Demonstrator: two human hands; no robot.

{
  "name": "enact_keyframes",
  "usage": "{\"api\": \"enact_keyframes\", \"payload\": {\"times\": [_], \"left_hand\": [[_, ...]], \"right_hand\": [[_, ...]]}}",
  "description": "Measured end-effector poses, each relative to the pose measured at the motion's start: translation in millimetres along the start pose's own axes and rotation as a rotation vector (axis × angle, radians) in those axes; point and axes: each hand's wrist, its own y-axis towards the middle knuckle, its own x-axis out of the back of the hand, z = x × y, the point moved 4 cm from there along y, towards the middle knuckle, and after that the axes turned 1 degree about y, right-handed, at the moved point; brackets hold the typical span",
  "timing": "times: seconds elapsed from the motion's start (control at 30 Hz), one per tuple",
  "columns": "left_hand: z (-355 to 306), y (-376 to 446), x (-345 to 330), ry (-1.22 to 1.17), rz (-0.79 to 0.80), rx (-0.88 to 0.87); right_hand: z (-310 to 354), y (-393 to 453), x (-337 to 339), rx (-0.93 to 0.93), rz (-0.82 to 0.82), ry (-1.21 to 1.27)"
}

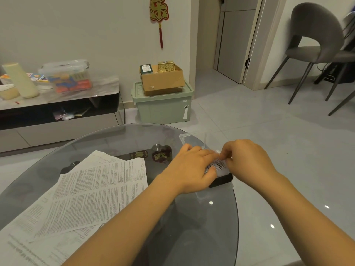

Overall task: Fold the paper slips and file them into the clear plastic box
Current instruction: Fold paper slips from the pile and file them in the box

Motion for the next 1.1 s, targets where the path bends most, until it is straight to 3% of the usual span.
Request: {"api": "enact_keyframes", "payload": {"times": [0.23,0.5,0.8,0.93,1.1], "left_hand": [[-11,1,-2,0.044,0.072,-0.040],[-13,2,0,0.104,0.095,-0.023],[-18,-47,29,0.122,-0.057,0.163],[-23,-96,41,0.097,-0.202,0.293],[-19,-159,37,0.112,-0.252,0.511]], "right_hand": [[-16,-6,0,-0.010,-0.010,0.310],[-16,-6,-3,0.023,-0.019,0.390],[12,-27,4,0.152,-0.120,0.527],[38,-45,-5,0.231,-0.084,0.598],[76,-68,-30,0.348,0.042,0.526]]}}
